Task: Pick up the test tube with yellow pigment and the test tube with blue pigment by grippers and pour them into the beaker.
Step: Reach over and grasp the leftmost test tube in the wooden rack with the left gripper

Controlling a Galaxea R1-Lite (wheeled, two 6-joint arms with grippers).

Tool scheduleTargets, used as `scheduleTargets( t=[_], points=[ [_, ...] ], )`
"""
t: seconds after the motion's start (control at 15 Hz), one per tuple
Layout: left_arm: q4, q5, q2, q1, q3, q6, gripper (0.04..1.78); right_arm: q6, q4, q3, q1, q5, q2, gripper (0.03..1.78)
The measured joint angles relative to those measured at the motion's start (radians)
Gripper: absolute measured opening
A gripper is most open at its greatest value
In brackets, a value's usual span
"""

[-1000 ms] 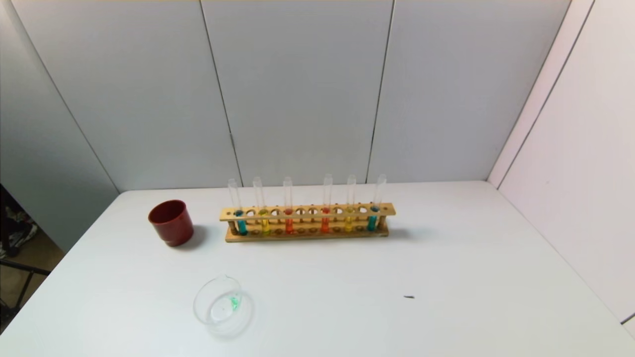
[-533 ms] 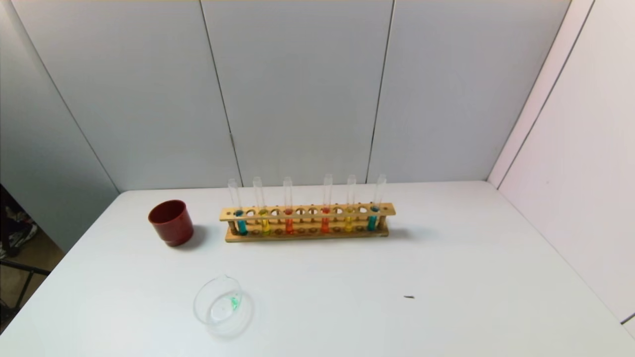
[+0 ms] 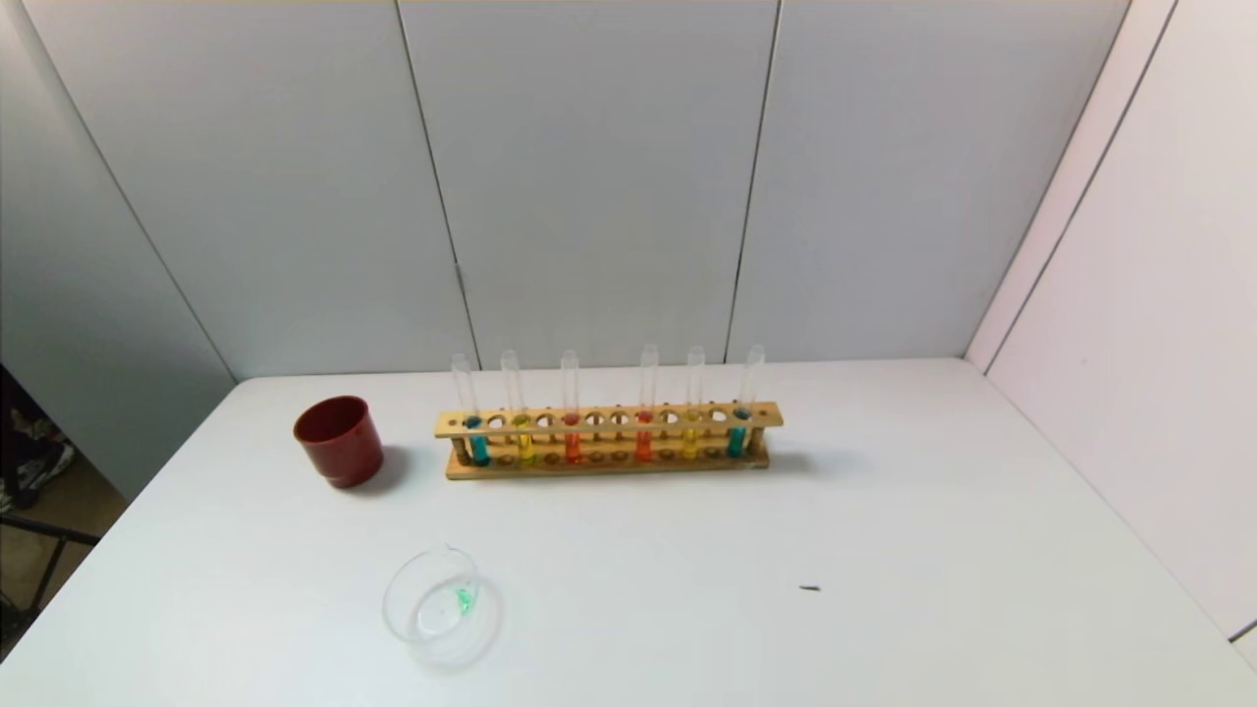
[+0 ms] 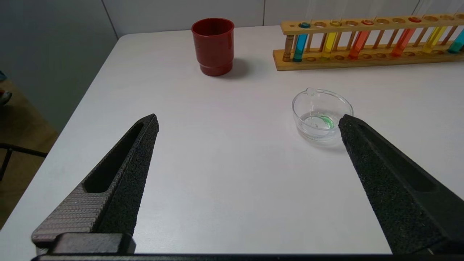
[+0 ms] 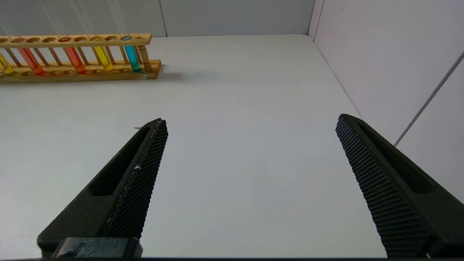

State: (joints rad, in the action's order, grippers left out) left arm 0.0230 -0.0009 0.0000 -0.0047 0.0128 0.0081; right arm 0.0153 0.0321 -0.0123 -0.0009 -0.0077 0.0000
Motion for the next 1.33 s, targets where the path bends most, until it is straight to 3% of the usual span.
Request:
scheduleTargets(
  t=[0.27,0.53,0.93,1.33],
  points=[
    [0.063,-0.049,0.029,0.0,0.047,0.059,1.75,0.0,0.0,0.0,0.0,0.0,0.0,1.7],
    [0.052,-0.156,0.226,-0.001,0.189,0.015,1.75,0.0,0.0,0.0,0.0,0.0,0.0,1.7],
    [-0.171,-0.206,0.623,-0.015,0.316,0.043,1.75,0.0,0.0,0.0,0.0,0.0,0.0,1.7],
    [-0.343,-0.198,0.956,-0.13,0.358,0.052,1.75,0.0,0.0,0.0,0.0,0.0,0.0,1.7]
  ],
)
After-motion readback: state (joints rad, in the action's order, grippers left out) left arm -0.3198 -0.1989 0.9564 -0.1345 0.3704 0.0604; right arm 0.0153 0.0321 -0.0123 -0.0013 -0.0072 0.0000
